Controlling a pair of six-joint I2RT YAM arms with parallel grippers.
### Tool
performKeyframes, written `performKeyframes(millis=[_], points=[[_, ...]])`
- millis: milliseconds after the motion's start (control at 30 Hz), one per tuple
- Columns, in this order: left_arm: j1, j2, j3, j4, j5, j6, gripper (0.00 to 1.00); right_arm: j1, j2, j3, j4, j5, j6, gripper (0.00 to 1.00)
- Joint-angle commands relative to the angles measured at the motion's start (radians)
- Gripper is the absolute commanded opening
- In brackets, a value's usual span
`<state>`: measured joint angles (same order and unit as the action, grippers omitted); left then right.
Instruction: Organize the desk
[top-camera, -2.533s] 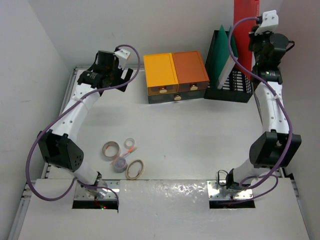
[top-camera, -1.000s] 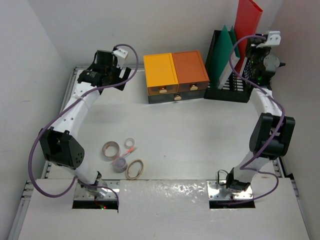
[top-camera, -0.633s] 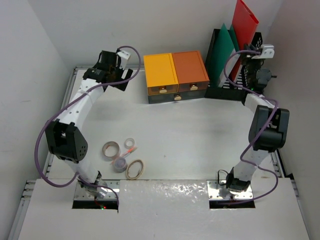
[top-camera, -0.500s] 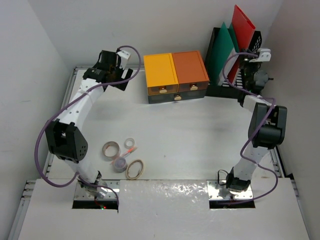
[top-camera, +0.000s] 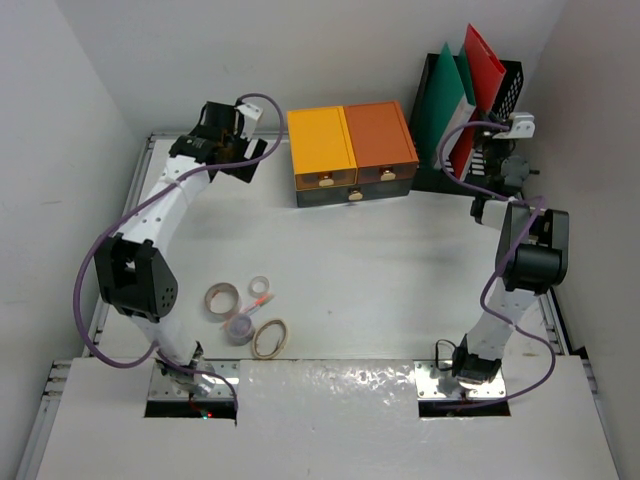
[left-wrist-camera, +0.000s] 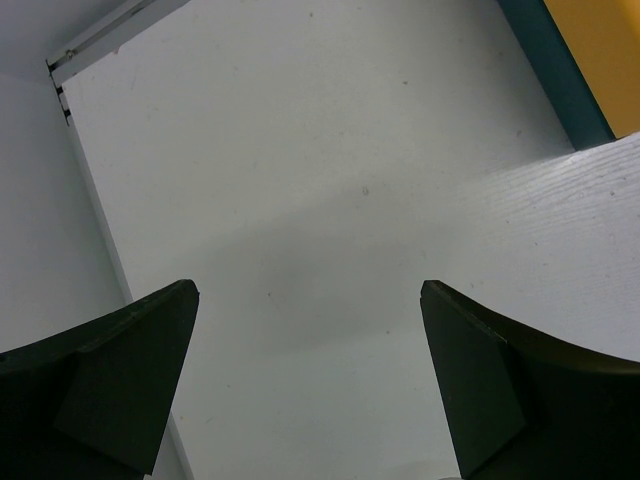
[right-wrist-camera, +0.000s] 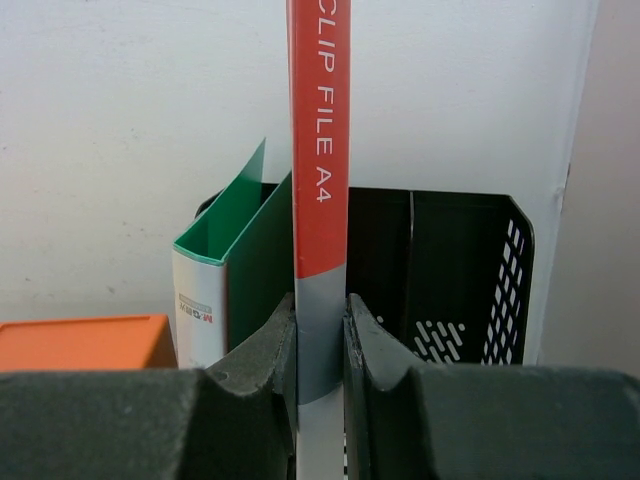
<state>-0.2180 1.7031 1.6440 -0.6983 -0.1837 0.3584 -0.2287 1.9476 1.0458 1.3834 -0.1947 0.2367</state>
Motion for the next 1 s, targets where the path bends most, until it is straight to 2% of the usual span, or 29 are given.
performKeyframes(millis=[0, 367, 967], points=[[0.012, -0.011, 0.040, 0.029, -0.010, 0.002, 0.93, 0.002, 0.010, -0.013, 0.259, -0.008, 0.013, 0.00], [0.012, 0.003, 0.046, 0.031, -0.017, 0.010, 0.93, 0.017, -0.076, 0.025, 0.310, 0.060, -0.072, 0.00], [0.012, 0.007, 0.048, 0.029, -0.025, 0.016, 0.93, 0.023, 0.007, 0.158, 0.280, 0.083, -0.062, 0.00]])
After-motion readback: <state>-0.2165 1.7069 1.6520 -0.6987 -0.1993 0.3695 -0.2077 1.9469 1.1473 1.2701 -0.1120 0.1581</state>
